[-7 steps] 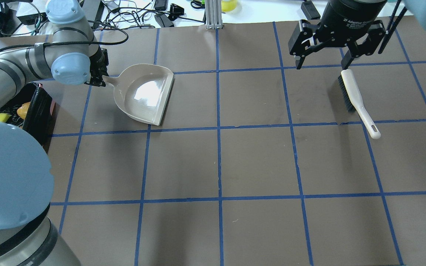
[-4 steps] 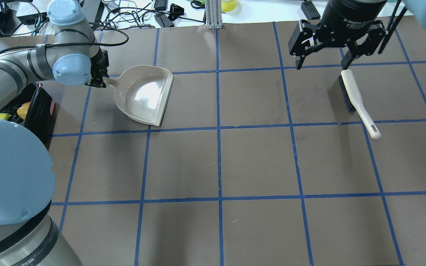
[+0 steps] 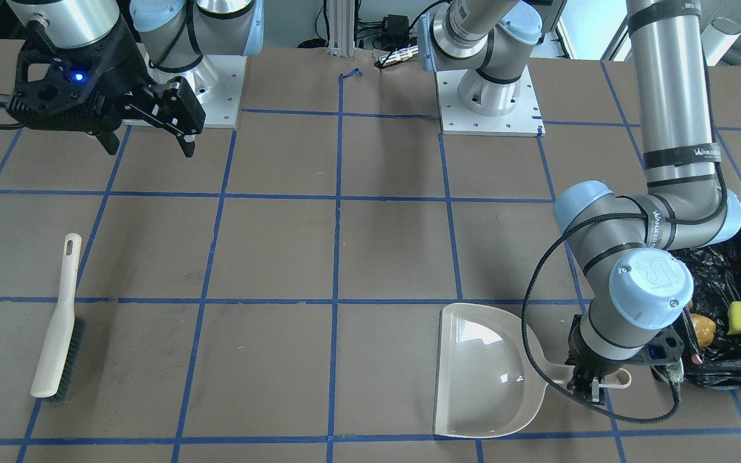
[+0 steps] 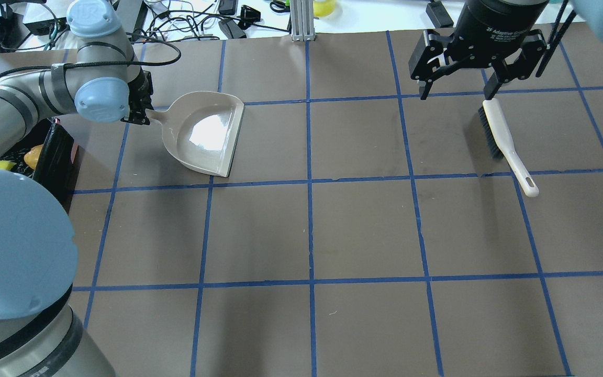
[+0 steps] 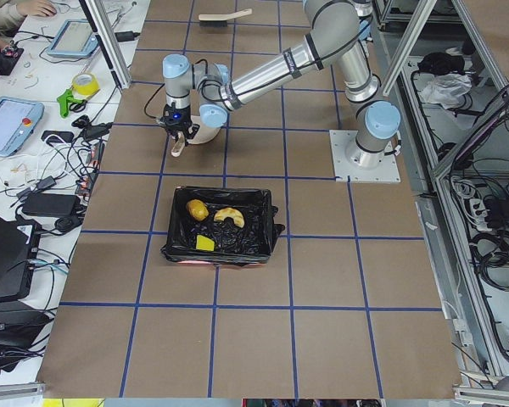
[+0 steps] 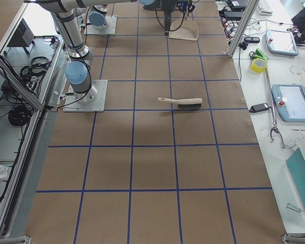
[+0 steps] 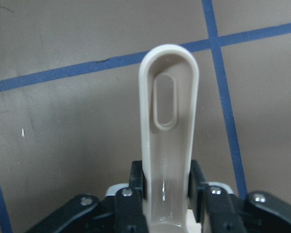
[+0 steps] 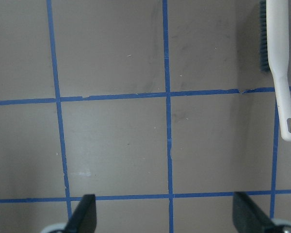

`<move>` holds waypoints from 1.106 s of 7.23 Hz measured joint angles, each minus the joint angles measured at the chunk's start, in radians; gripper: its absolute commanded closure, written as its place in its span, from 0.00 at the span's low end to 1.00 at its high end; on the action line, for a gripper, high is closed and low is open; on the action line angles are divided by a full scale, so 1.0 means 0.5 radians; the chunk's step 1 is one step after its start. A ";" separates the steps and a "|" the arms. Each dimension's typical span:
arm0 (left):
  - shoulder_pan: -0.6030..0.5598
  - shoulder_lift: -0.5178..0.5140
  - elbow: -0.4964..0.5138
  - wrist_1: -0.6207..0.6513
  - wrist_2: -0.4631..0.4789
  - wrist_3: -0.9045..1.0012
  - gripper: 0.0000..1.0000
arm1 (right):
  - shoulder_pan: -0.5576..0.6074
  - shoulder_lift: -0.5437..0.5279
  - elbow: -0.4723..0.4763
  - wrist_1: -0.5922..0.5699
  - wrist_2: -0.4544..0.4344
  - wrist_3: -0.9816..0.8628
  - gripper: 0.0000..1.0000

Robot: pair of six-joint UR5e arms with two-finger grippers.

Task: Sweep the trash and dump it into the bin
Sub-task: 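Open the left gripper and release the dustpan handle, lifting away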

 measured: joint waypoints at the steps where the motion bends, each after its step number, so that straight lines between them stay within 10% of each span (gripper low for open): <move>1: 0.000 0.012 -0.006 0.007 0.000 -0.013 0.28 | 0.000 -0.002 -0.003 0.005 -0.007 0.000 0.00; 8: 0.034 0.400 -0.025 -0.125 -0.098 0.828 0.00 | -0.003 -0.003 0.000 0.013 -0.021 0.013 0.00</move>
